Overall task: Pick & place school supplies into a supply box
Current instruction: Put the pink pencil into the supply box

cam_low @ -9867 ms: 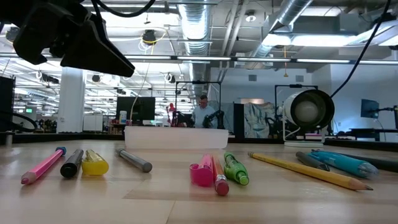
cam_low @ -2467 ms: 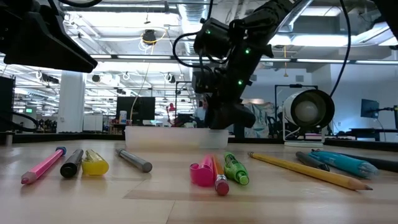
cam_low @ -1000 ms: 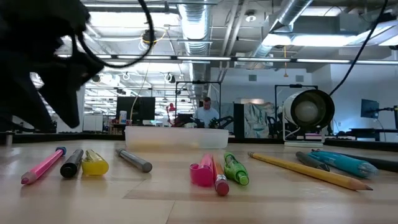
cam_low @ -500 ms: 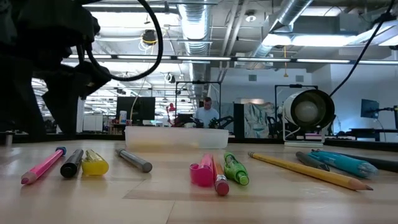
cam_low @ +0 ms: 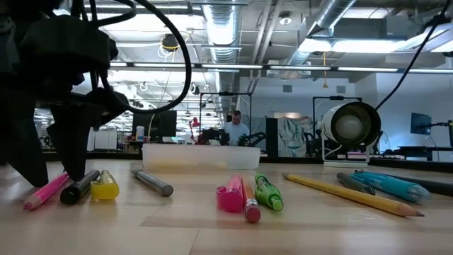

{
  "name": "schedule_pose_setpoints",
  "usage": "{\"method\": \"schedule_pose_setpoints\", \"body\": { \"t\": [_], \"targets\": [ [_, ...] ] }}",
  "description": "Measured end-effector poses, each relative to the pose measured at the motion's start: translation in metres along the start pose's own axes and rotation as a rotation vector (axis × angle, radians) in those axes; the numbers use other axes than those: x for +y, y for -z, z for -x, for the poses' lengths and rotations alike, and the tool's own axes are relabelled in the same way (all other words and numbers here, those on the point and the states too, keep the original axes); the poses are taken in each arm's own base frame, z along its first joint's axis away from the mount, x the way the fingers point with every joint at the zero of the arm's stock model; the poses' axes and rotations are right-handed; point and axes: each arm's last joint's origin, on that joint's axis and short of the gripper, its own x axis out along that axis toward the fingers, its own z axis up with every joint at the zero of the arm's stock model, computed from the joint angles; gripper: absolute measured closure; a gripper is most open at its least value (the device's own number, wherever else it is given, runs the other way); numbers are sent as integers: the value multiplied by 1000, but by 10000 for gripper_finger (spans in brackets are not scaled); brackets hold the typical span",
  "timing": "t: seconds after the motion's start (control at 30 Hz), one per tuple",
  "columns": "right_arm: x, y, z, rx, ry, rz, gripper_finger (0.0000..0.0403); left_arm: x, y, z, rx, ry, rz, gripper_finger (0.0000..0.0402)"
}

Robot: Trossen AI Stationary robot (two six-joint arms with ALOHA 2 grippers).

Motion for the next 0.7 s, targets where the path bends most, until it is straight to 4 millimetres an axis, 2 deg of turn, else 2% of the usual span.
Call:
{"method": "schedule_pose_setpoints", "body": {
  "t": [0.17,0.3,0.7],
  "targets": [
    [0,-2,-1,-6,-2,-19,282,4,6,0,79,-14,112,258],
    [1,-2,-2,-7,-4,-22,282,4,7,0,89,-16,118,268],
    [1,-2,-2,-7,-4,-23,283,4,8,0,92,1,87,363]
  ]
}}
